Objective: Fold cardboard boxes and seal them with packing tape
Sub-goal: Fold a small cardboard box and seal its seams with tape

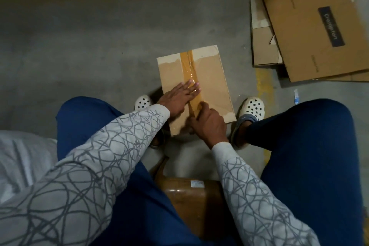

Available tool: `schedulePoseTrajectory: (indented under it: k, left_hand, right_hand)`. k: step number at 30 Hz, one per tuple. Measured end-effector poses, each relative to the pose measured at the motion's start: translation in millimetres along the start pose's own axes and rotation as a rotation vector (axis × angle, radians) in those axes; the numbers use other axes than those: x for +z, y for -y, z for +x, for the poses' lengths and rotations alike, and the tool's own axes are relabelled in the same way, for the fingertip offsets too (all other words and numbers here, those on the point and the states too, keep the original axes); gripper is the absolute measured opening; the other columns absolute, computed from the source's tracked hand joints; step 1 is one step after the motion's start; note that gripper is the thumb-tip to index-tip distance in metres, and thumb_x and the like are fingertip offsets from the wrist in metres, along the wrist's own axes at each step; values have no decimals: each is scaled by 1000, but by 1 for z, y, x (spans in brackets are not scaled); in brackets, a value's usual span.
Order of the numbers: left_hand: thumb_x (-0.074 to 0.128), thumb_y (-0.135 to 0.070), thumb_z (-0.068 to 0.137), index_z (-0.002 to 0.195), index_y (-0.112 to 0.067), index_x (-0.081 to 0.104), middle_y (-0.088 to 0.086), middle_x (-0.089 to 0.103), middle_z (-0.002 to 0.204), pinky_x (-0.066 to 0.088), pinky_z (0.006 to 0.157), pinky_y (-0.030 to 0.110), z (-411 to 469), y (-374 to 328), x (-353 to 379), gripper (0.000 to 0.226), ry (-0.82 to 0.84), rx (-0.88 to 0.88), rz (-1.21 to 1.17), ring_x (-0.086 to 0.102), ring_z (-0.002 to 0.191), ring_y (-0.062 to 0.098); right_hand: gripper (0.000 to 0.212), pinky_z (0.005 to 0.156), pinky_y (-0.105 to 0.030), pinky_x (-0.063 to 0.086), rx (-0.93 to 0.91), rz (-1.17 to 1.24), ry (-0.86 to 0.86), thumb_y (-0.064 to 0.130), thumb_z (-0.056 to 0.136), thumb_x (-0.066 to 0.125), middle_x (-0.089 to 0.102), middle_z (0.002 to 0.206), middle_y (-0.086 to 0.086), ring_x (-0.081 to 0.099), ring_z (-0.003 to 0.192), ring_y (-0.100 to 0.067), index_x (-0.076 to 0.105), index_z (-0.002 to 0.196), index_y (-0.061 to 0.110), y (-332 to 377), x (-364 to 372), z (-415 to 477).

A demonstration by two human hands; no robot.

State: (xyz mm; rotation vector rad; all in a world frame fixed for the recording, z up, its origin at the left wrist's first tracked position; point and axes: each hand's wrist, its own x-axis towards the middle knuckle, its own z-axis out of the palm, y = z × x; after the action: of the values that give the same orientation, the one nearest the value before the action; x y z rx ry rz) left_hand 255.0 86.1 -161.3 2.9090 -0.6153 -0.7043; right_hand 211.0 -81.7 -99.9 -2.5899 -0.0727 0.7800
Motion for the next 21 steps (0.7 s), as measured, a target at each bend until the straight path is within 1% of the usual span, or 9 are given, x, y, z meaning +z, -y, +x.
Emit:
schedulePoseTrajectory:
  k: [3, 5, 7, 10, 13, 16, 18, 20, 21]
  left_hand:
    - [57, 7, 90, 162, -28, 8, -2, -8, 170, -3, 127, 37, -14, -14, 11, 94, 2, 83, 0, -10, 156, 21]
    - [57, -1, 95, 162, -27, 13, -2, -11, 170, -5, 127, 40, -22, -22, 17, 84, 15, 130, 56, -12, 156, 21]
    - [57, -7, 96, 162, -26, 13, -1, -14, 169, -6, 127, 42, -29, -27, 19, 82, 31, 145, 103, -13, 156, 22]
    - [61, -4, 91, 163, -31, 8, -5, -14, 169, -5, 127, 44, -32, -32, 17, 93, 71, 82, 57, -14, 155, 19]
    - [62, 3, 84, 162, -38, -1, -11, -13, 169, -5, 126, 45, -33, -32, 8, 108, 97, -25, -30, -14, 155, 17]
    - [58, 5, 84, 161, -39, -5, -11, -15, 168, -5, 126, 47, -33, -29, -1, 109, 131, -67, -43, -16, 155, 19]
    - [60, 2, 86, 160, -40, -7, -7, -20, 168, -5, 126, 48, -34, -35, -3, 108, 144, -59, -13, -18, 155, 22]
    - [60, -8, 93, 159, -43, -8, -2, -25, 166, -3, 126, 52, -40, -46, 0, 101, 176, -40, 36, -22, 154, 26]
    - [57, -18, 98, 159, -43, -8, 0, -27, 166, -2, 126, 53, -45, -54, 4, 93, 204, -29, 49, -22, 153, 27]
  right_hand:
    - [58, 91, -46, 53, -3, 4, -4, 53, 91, 60, 65, 122, -15, 63, 108, -38, 50, 136, 18, -5, -2, 5]
    - [52, 89, -43, 54, -2, -27, 10, 53, 90, 61, 67, 118, -13, 65, 105, -36, 56, 128, 18, -5, -2, 3]
    - [51, 90, -42, 52, 6, -56, 30, 52, 90, 61, 68, 118, -13, 65, 107, -36, 59, 127, 17, -4, 0, -2]
    - [53, 90, -40, 51, 1, -114, 33, 49, 91, 59, 68, 119, -13, 65, 108, -34, 56, 131, 14, -4, 5, -11]
    - [49, 88, -39, 51, -26, -225, 18, 49, 92, 59, 69, 116, -11, 66, 106, -33, 55, 128, 15, -7, 11, -28]
    - [51, 86, -40, 53, -24, -193, 20, 50, 95, 54, 70, 111, -12, 68, 102, -34, 48, 136, 19, -15, 12, -44]
    - [50, 87, -42, 54, -16, -133, 28, 47, 94, 58, 69, 113, -13, 68, 103, -35, 48, 135, 20, -22, 12, -50]
    - [49, 87, -42, 54, -12, -105, 45, 42, 92, 64, 68, 117, -11, 67, 106, -34, 49, 133, 21, -27, 14, -52]
    - [48, 86, -41, 54, -7, -94, 46, 40, 92, 65, 68, 118, -11, 67, 106, -33, 49, 134, 22, -29, 16, -54]
